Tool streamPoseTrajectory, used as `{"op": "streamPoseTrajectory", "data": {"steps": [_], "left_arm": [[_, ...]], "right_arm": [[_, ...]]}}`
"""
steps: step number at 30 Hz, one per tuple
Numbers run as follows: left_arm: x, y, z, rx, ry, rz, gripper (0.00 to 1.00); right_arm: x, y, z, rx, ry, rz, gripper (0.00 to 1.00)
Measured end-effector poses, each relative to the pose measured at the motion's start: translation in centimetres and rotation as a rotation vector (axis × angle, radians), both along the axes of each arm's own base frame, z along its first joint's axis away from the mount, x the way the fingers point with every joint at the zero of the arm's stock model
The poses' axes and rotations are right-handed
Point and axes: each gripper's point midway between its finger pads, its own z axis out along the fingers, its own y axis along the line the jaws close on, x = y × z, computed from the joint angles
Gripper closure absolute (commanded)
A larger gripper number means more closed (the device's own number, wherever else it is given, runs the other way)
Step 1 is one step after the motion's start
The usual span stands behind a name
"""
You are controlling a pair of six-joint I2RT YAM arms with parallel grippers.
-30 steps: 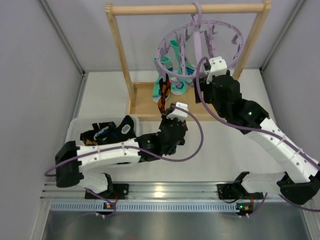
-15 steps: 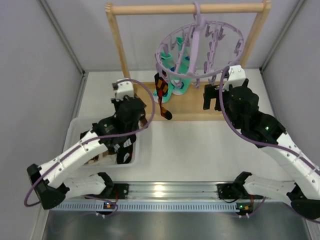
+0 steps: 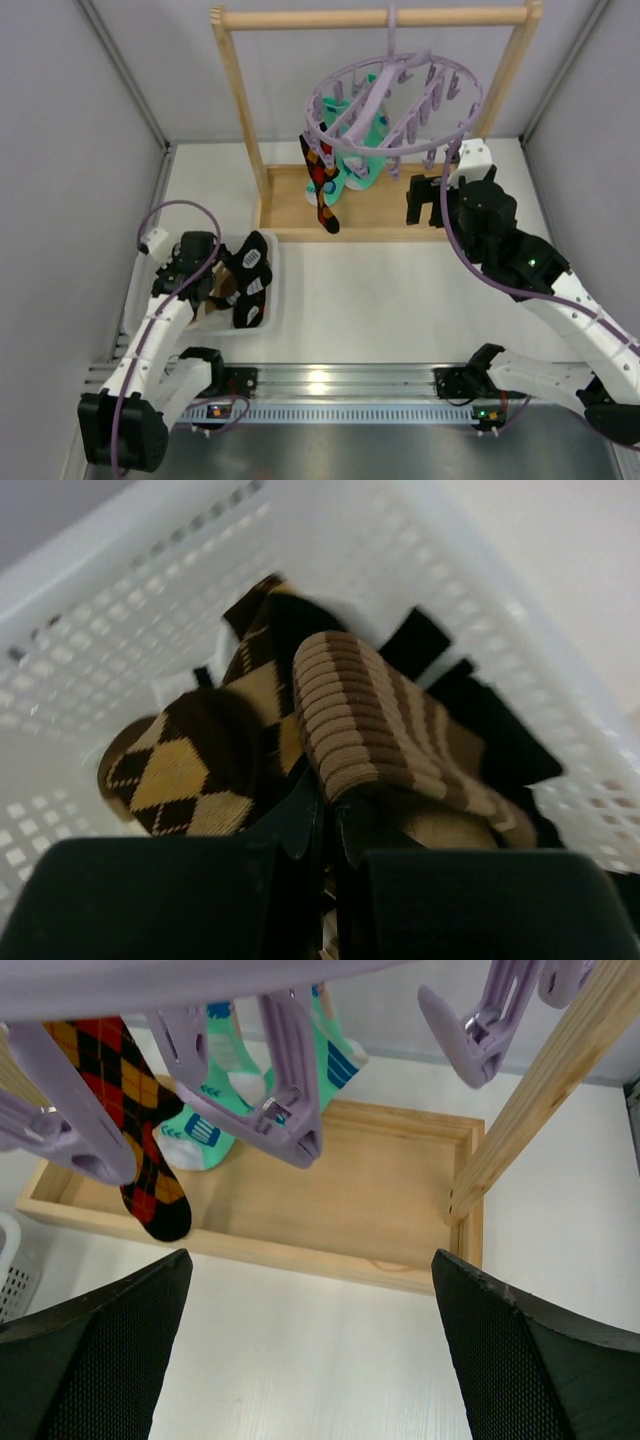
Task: Remove the socks clipped to the hanger
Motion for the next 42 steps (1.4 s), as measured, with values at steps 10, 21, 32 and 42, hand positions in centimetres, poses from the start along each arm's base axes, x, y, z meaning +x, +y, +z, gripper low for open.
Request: {"op": "streamPoseTrajectory", "data": {"steps": [10, 21, 32, 42], "left_arm": [[-2.8, 0.0, -6.7, -0.168, 0.032, 0.147, 0.99], [-1.0, -1.2, -0.3, -0.227, -0.197, 0.048, 0.01], [1.5, -5.4, 10.1, -0.296, -0.422, -0.266, 0.01], [8.7, -23.5, 9.0, -0.324, -0.299, -1.073, 0.02]], "right_arm": [[0.1, 0.9, -2.6, -0.012, 0.044, 0.033, 0.01], [-0.6, 0.0, -1.6, 0.031, 0.011, 0.025, 0.01], [-1.7, -1.5, -0.1, 0.073, -0.035, 0.01, 0.0], [-3.3, -1.0, 0.0, 0.113, -0.048, 0.104, 0.0]]}}
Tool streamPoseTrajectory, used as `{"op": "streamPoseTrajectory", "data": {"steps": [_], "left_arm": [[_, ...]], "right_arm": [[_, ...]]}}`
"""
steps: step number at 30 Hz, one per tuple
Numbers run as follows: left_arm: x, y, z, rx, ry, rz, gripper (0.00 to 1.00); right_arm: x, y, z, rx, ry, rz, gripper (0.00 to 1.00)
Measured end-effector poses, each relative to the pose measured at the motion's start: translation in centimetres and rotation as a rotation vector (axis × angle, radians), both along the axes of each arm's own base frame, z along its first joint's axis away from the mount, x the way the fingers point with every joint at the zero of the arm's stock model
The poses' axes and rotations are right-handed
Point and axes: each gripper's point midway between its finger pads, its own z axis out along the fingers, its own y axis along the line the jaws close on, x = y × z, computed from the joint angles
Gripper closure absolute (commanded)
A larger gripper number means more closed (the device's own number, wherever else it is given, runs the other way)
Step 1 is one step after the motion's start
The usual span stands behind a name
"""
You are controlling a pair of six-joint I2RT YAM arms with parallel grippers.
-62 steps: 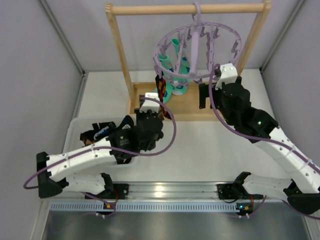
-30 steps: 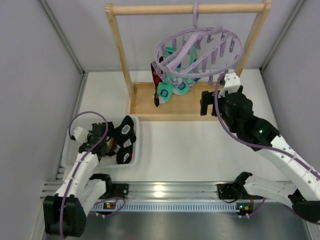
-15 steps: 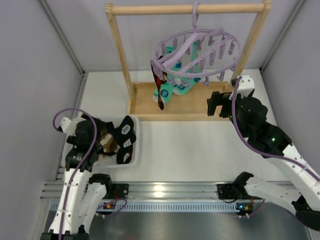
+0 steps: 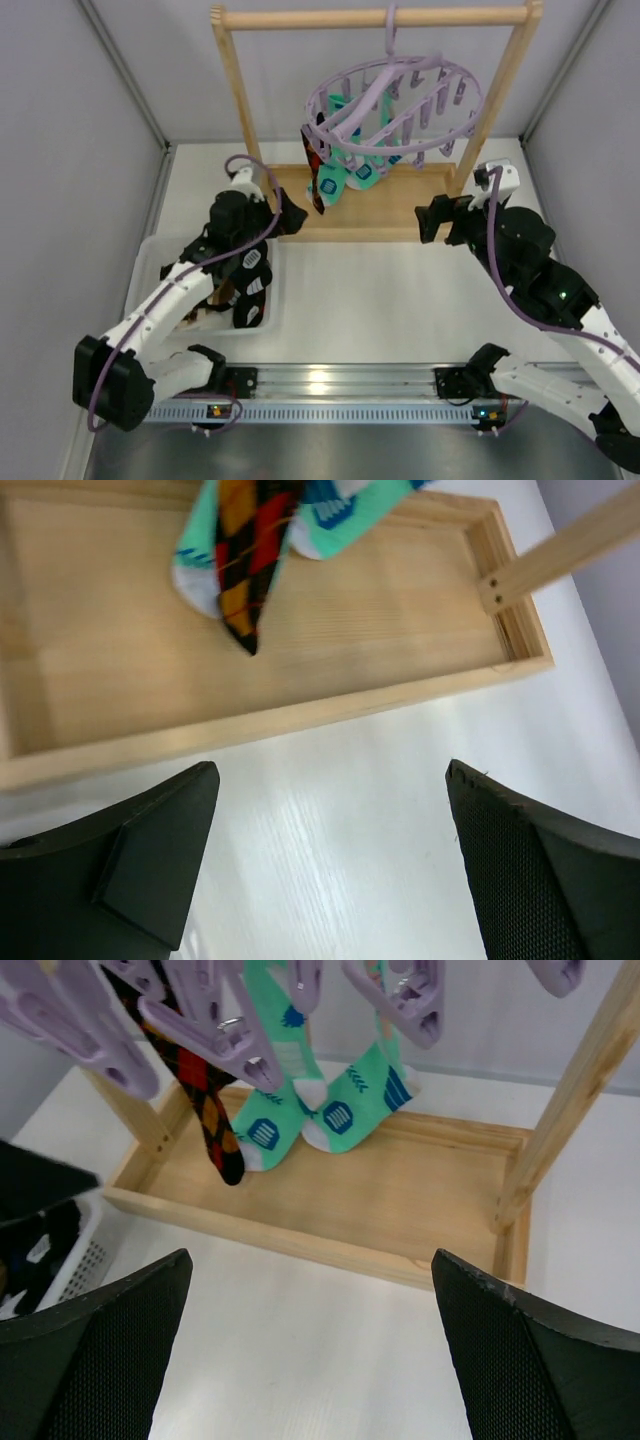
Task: Remove the socks clipped to the hanger
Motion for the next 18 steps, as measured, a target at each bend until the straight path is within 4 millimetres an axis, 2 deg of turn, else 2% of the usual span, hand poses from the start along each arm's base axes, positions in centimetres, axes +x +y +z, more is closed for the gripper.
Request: {"op": "streamPoseTrajectory", "data": {"steps": [2, 4, 10, 15, 18], "left_arm": [[0.6, -3.0, -0.4, 0.038, -0.042, -0.101, 0.01], [2.0, -4.5, -1.1, 0.078, -0.082, -0.142, 0.02], [6.9, -5.4, -4.1, 0.182, -0.172, -0.143, 0.01], [10.1, -6.4, -6.1, 0.199, -0.25, -0.14, 0.03], [12.1, -6.5, -7.2, 0.206, -0.278, -0.116, 0.14]], "right_arm": [[-0.7, 0.5, 0.6, 0.027, -0.019, 0.05, 0.0], [-1.7, 1.1, 1.3, 0.061, -0.047, 0.118, 0.0], [-4.5, 2.7, 2.7, 0.128, -0.116, 0.294, 0.01], [-4.7, 3.4, 2.8, 0.143, -0.136, 0.331, 0.01], [-4.5, 3.6, 2.2, 0.138, -0.128, 0.332, 0.01]]}}
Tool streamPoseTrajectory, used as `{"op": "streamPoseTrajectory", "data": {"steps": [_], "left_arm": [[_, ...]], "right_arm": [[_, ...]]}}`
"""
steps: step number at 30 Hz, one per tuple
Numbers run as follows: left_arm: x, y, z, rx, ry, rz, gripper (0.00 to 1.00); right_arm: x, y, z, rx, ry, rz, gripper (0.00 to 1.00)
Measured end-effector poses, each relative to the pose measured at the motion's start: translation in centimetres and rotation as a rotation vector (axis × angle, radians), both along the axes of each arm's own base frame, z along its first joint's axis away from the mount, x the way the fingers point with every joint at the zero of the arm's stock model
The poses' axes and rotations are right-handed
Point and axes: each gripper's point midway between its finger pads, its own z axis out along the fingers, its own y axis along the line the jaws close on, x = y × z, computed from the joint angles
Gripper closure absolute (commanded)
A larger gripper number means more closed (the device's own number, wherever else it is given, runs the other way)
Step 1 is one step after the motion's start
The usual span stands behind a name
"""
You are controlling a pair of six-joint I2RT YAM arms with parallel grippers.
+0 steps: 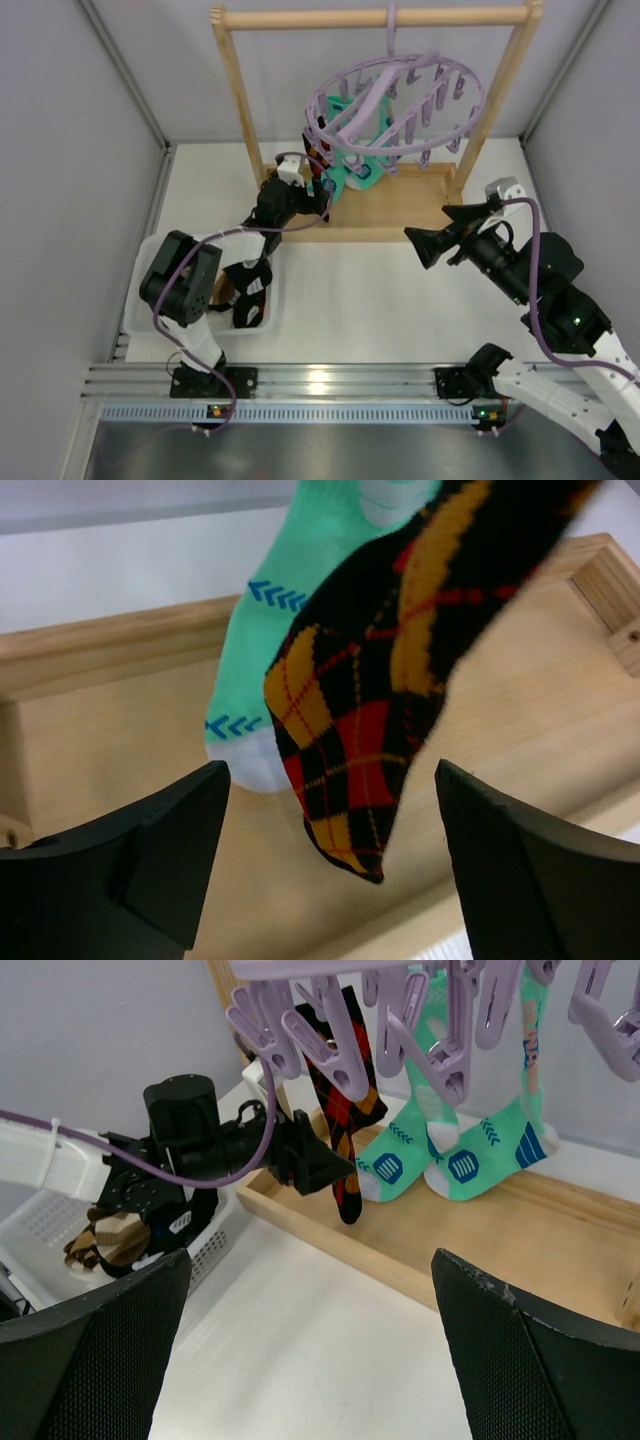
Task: Remove the socks clipped to the hanger
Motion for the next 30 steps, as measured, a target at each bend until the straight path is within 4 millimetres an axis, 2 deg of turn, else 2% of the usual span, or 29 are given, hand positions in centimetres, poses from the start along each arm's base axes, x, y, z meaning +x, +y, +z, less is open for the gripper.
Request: {"op": "streamPoseTrajectory", "data": {"steps": [1, 4, 5, 7, 8, 9, 13, 16, 19, 22, 27, 30], "left_arm": [[0.6, 0.0, -0.3, 0.002, -0.01, 0.008, 0.26], [2.1, 0.1, -0.7, 0.007, -0.042, 0.033, 0.42], [2.5, 0.2, -0.7, 0.008, -0.057, 0.042, 0.55], [3.0, 0.2, -0.4, 0.008, -0.083, 0.051, 0.72], [3.3, 0.2, -0.2, 0.008, -0.097, 0.054, 0.91], [3.5, 0.1, 0.2, 0.008, -0.111, 0.054, 0.98], [3.7, -0.2, 1.5, 0.013, -0.162, 0.053, 1.0], [2.9, -0.3, 2.0, 0.026, -0.178, 0.067, 1.0], [0.6, -0.6, 3.2, 0.039, -0.203, 0.088, 1.0], [-2.6, -1.7, 5.1, 0.036, -0.244, 0.084, 1.0], [-8.5, -4.1, 7.7, 0.017, -0.305, 0.026, 1.0], [-11.1, -5.4, 8.5, 0.031, -0.326, 0.026, 1.0]], "right_arm": [[0.0, 0.0, -0.2, -0.002, 0.002, 0.0, 0.01], [0.1, 0.1, -0.2, -0.001, 0.001, 0.001, 0.01], [0.1, 0.1, -0.1, 0.0, 0.0, 0.001, 0.01], [0.1, 0.1, 0.0, 0.004, -0.005, -0.001, 0.01], [0.2, 0.1, -0.1, 0.005, -0.005, -0.002, 0.0], [0.3, 0.2, -0.2, 0.006, -0.007, -0.003, 0.01], [0.7, 0.1, -0.7, 0.005, -0.004, -0.022, 0.01], [0.9, 0.1, -0.6, 0.017, -0.004, -0.031, 0.01], [0.8, -0.1, 0.2, 0.053, -0.014, -0.039, 0.01], [0.5, -0.6, 1.1, 0.1, -0.026, -0.056, 0.0], [-0.4, -2.1, 2.6, 0.166, -0.045, -0.086, 0.01], [-1.0, -2.6, 3.9, 0.19, -0.056, -0.09, 0.0]]}}
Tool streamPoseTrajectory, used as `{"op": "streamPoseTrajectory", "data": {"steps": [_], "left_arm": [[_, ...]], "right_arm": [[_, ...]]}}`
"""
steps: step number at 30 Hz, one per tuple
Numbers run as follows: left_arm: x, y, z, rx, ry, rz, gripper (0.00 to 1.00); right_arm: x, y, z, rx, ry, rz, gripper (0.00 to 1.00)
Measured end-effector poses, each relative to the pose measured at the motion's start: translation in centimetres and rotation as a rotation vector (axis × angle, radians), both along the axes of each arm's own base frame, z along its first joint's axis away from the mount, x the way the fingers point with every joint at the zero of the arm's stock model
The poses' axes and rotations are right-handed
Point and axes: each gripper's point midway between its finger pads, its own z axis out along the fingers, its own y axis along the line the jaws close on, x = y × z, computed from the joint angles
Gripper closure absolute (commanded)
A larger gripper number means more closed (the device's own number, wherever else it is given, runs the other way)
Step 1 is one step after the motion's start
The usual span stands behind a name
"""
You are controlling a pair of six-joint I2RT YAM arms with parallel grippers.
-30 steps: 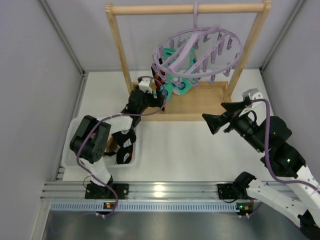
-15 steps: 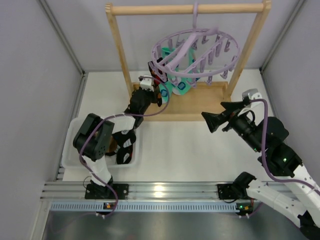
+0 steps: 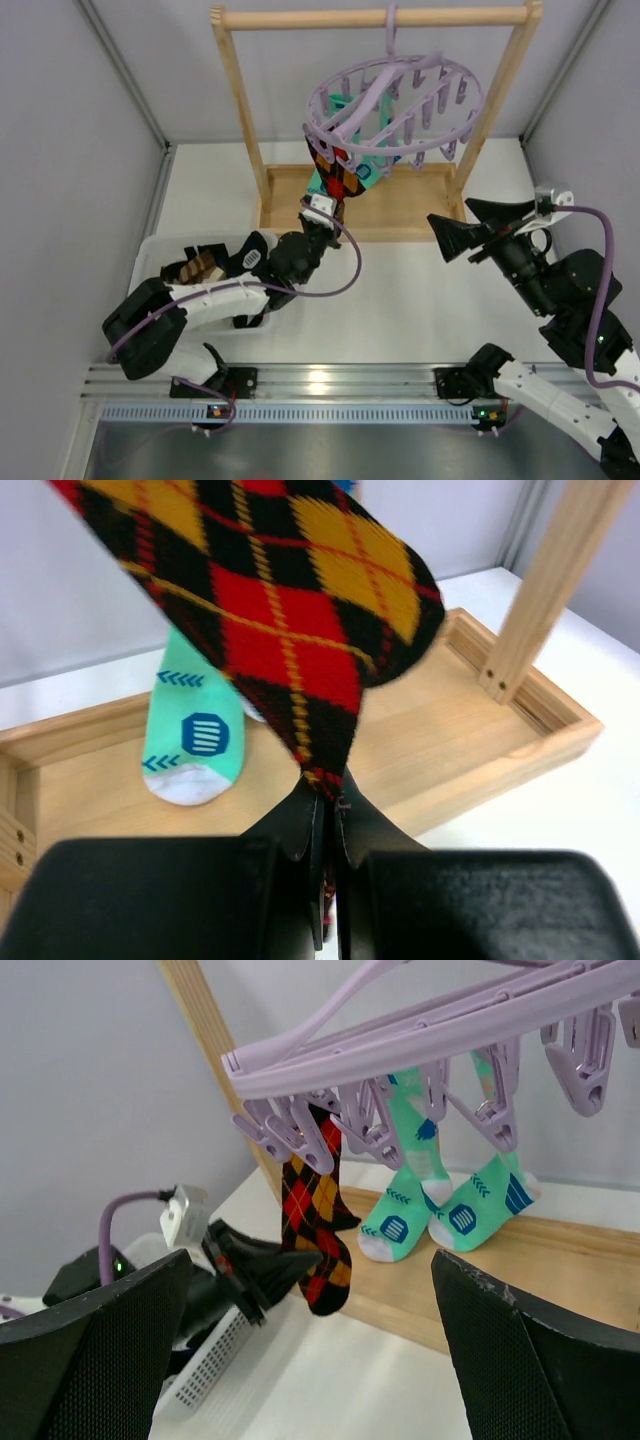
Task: Remove the socks clipped to the hanger
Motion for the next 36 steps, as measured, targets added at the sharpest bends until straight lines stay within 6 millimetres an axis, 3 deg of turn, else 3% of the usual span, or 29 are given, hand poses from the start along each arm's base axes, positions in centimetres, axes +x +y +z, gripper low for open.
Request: {"op": "streamPoseTrajectory", "data": {"steps": [9, 16, 22, 30, 36], "left_arm": [[-9.6, -7.4, -1.6, 0.188, -0.044, -0.074, 1.0], [-13.9, -12.4, -3.3, 0.358, -0.091, -0.063, 1.0], [-14.5, -14.5, -4.0, 0.424, -0.11, -0.008, 1.0], [-13.1, -17.0, -3.7, 0.498, -0.14, 0.096, 1.0], [-12.4, -18.2, -3.9, 0.542, -0.162, 0.108, 1.0]], "right_arm": [[-1.5, 0.1, 2.1, 0.017, -0.008, 0.059, 0.01], [-1.0, 1.6, 3.8, -0.03, 0.028, 0.104, 0.04], [2.8, 3.9, 2.8, -0.155, 0.134, 0.067, 0.13], [7.5, 4.1, -3.4, -0.365, 0.321, -0.093, 0.27], [9.2, 3.3, -3.7, -0.44, 0.351, -0.191, 0.31]]}}
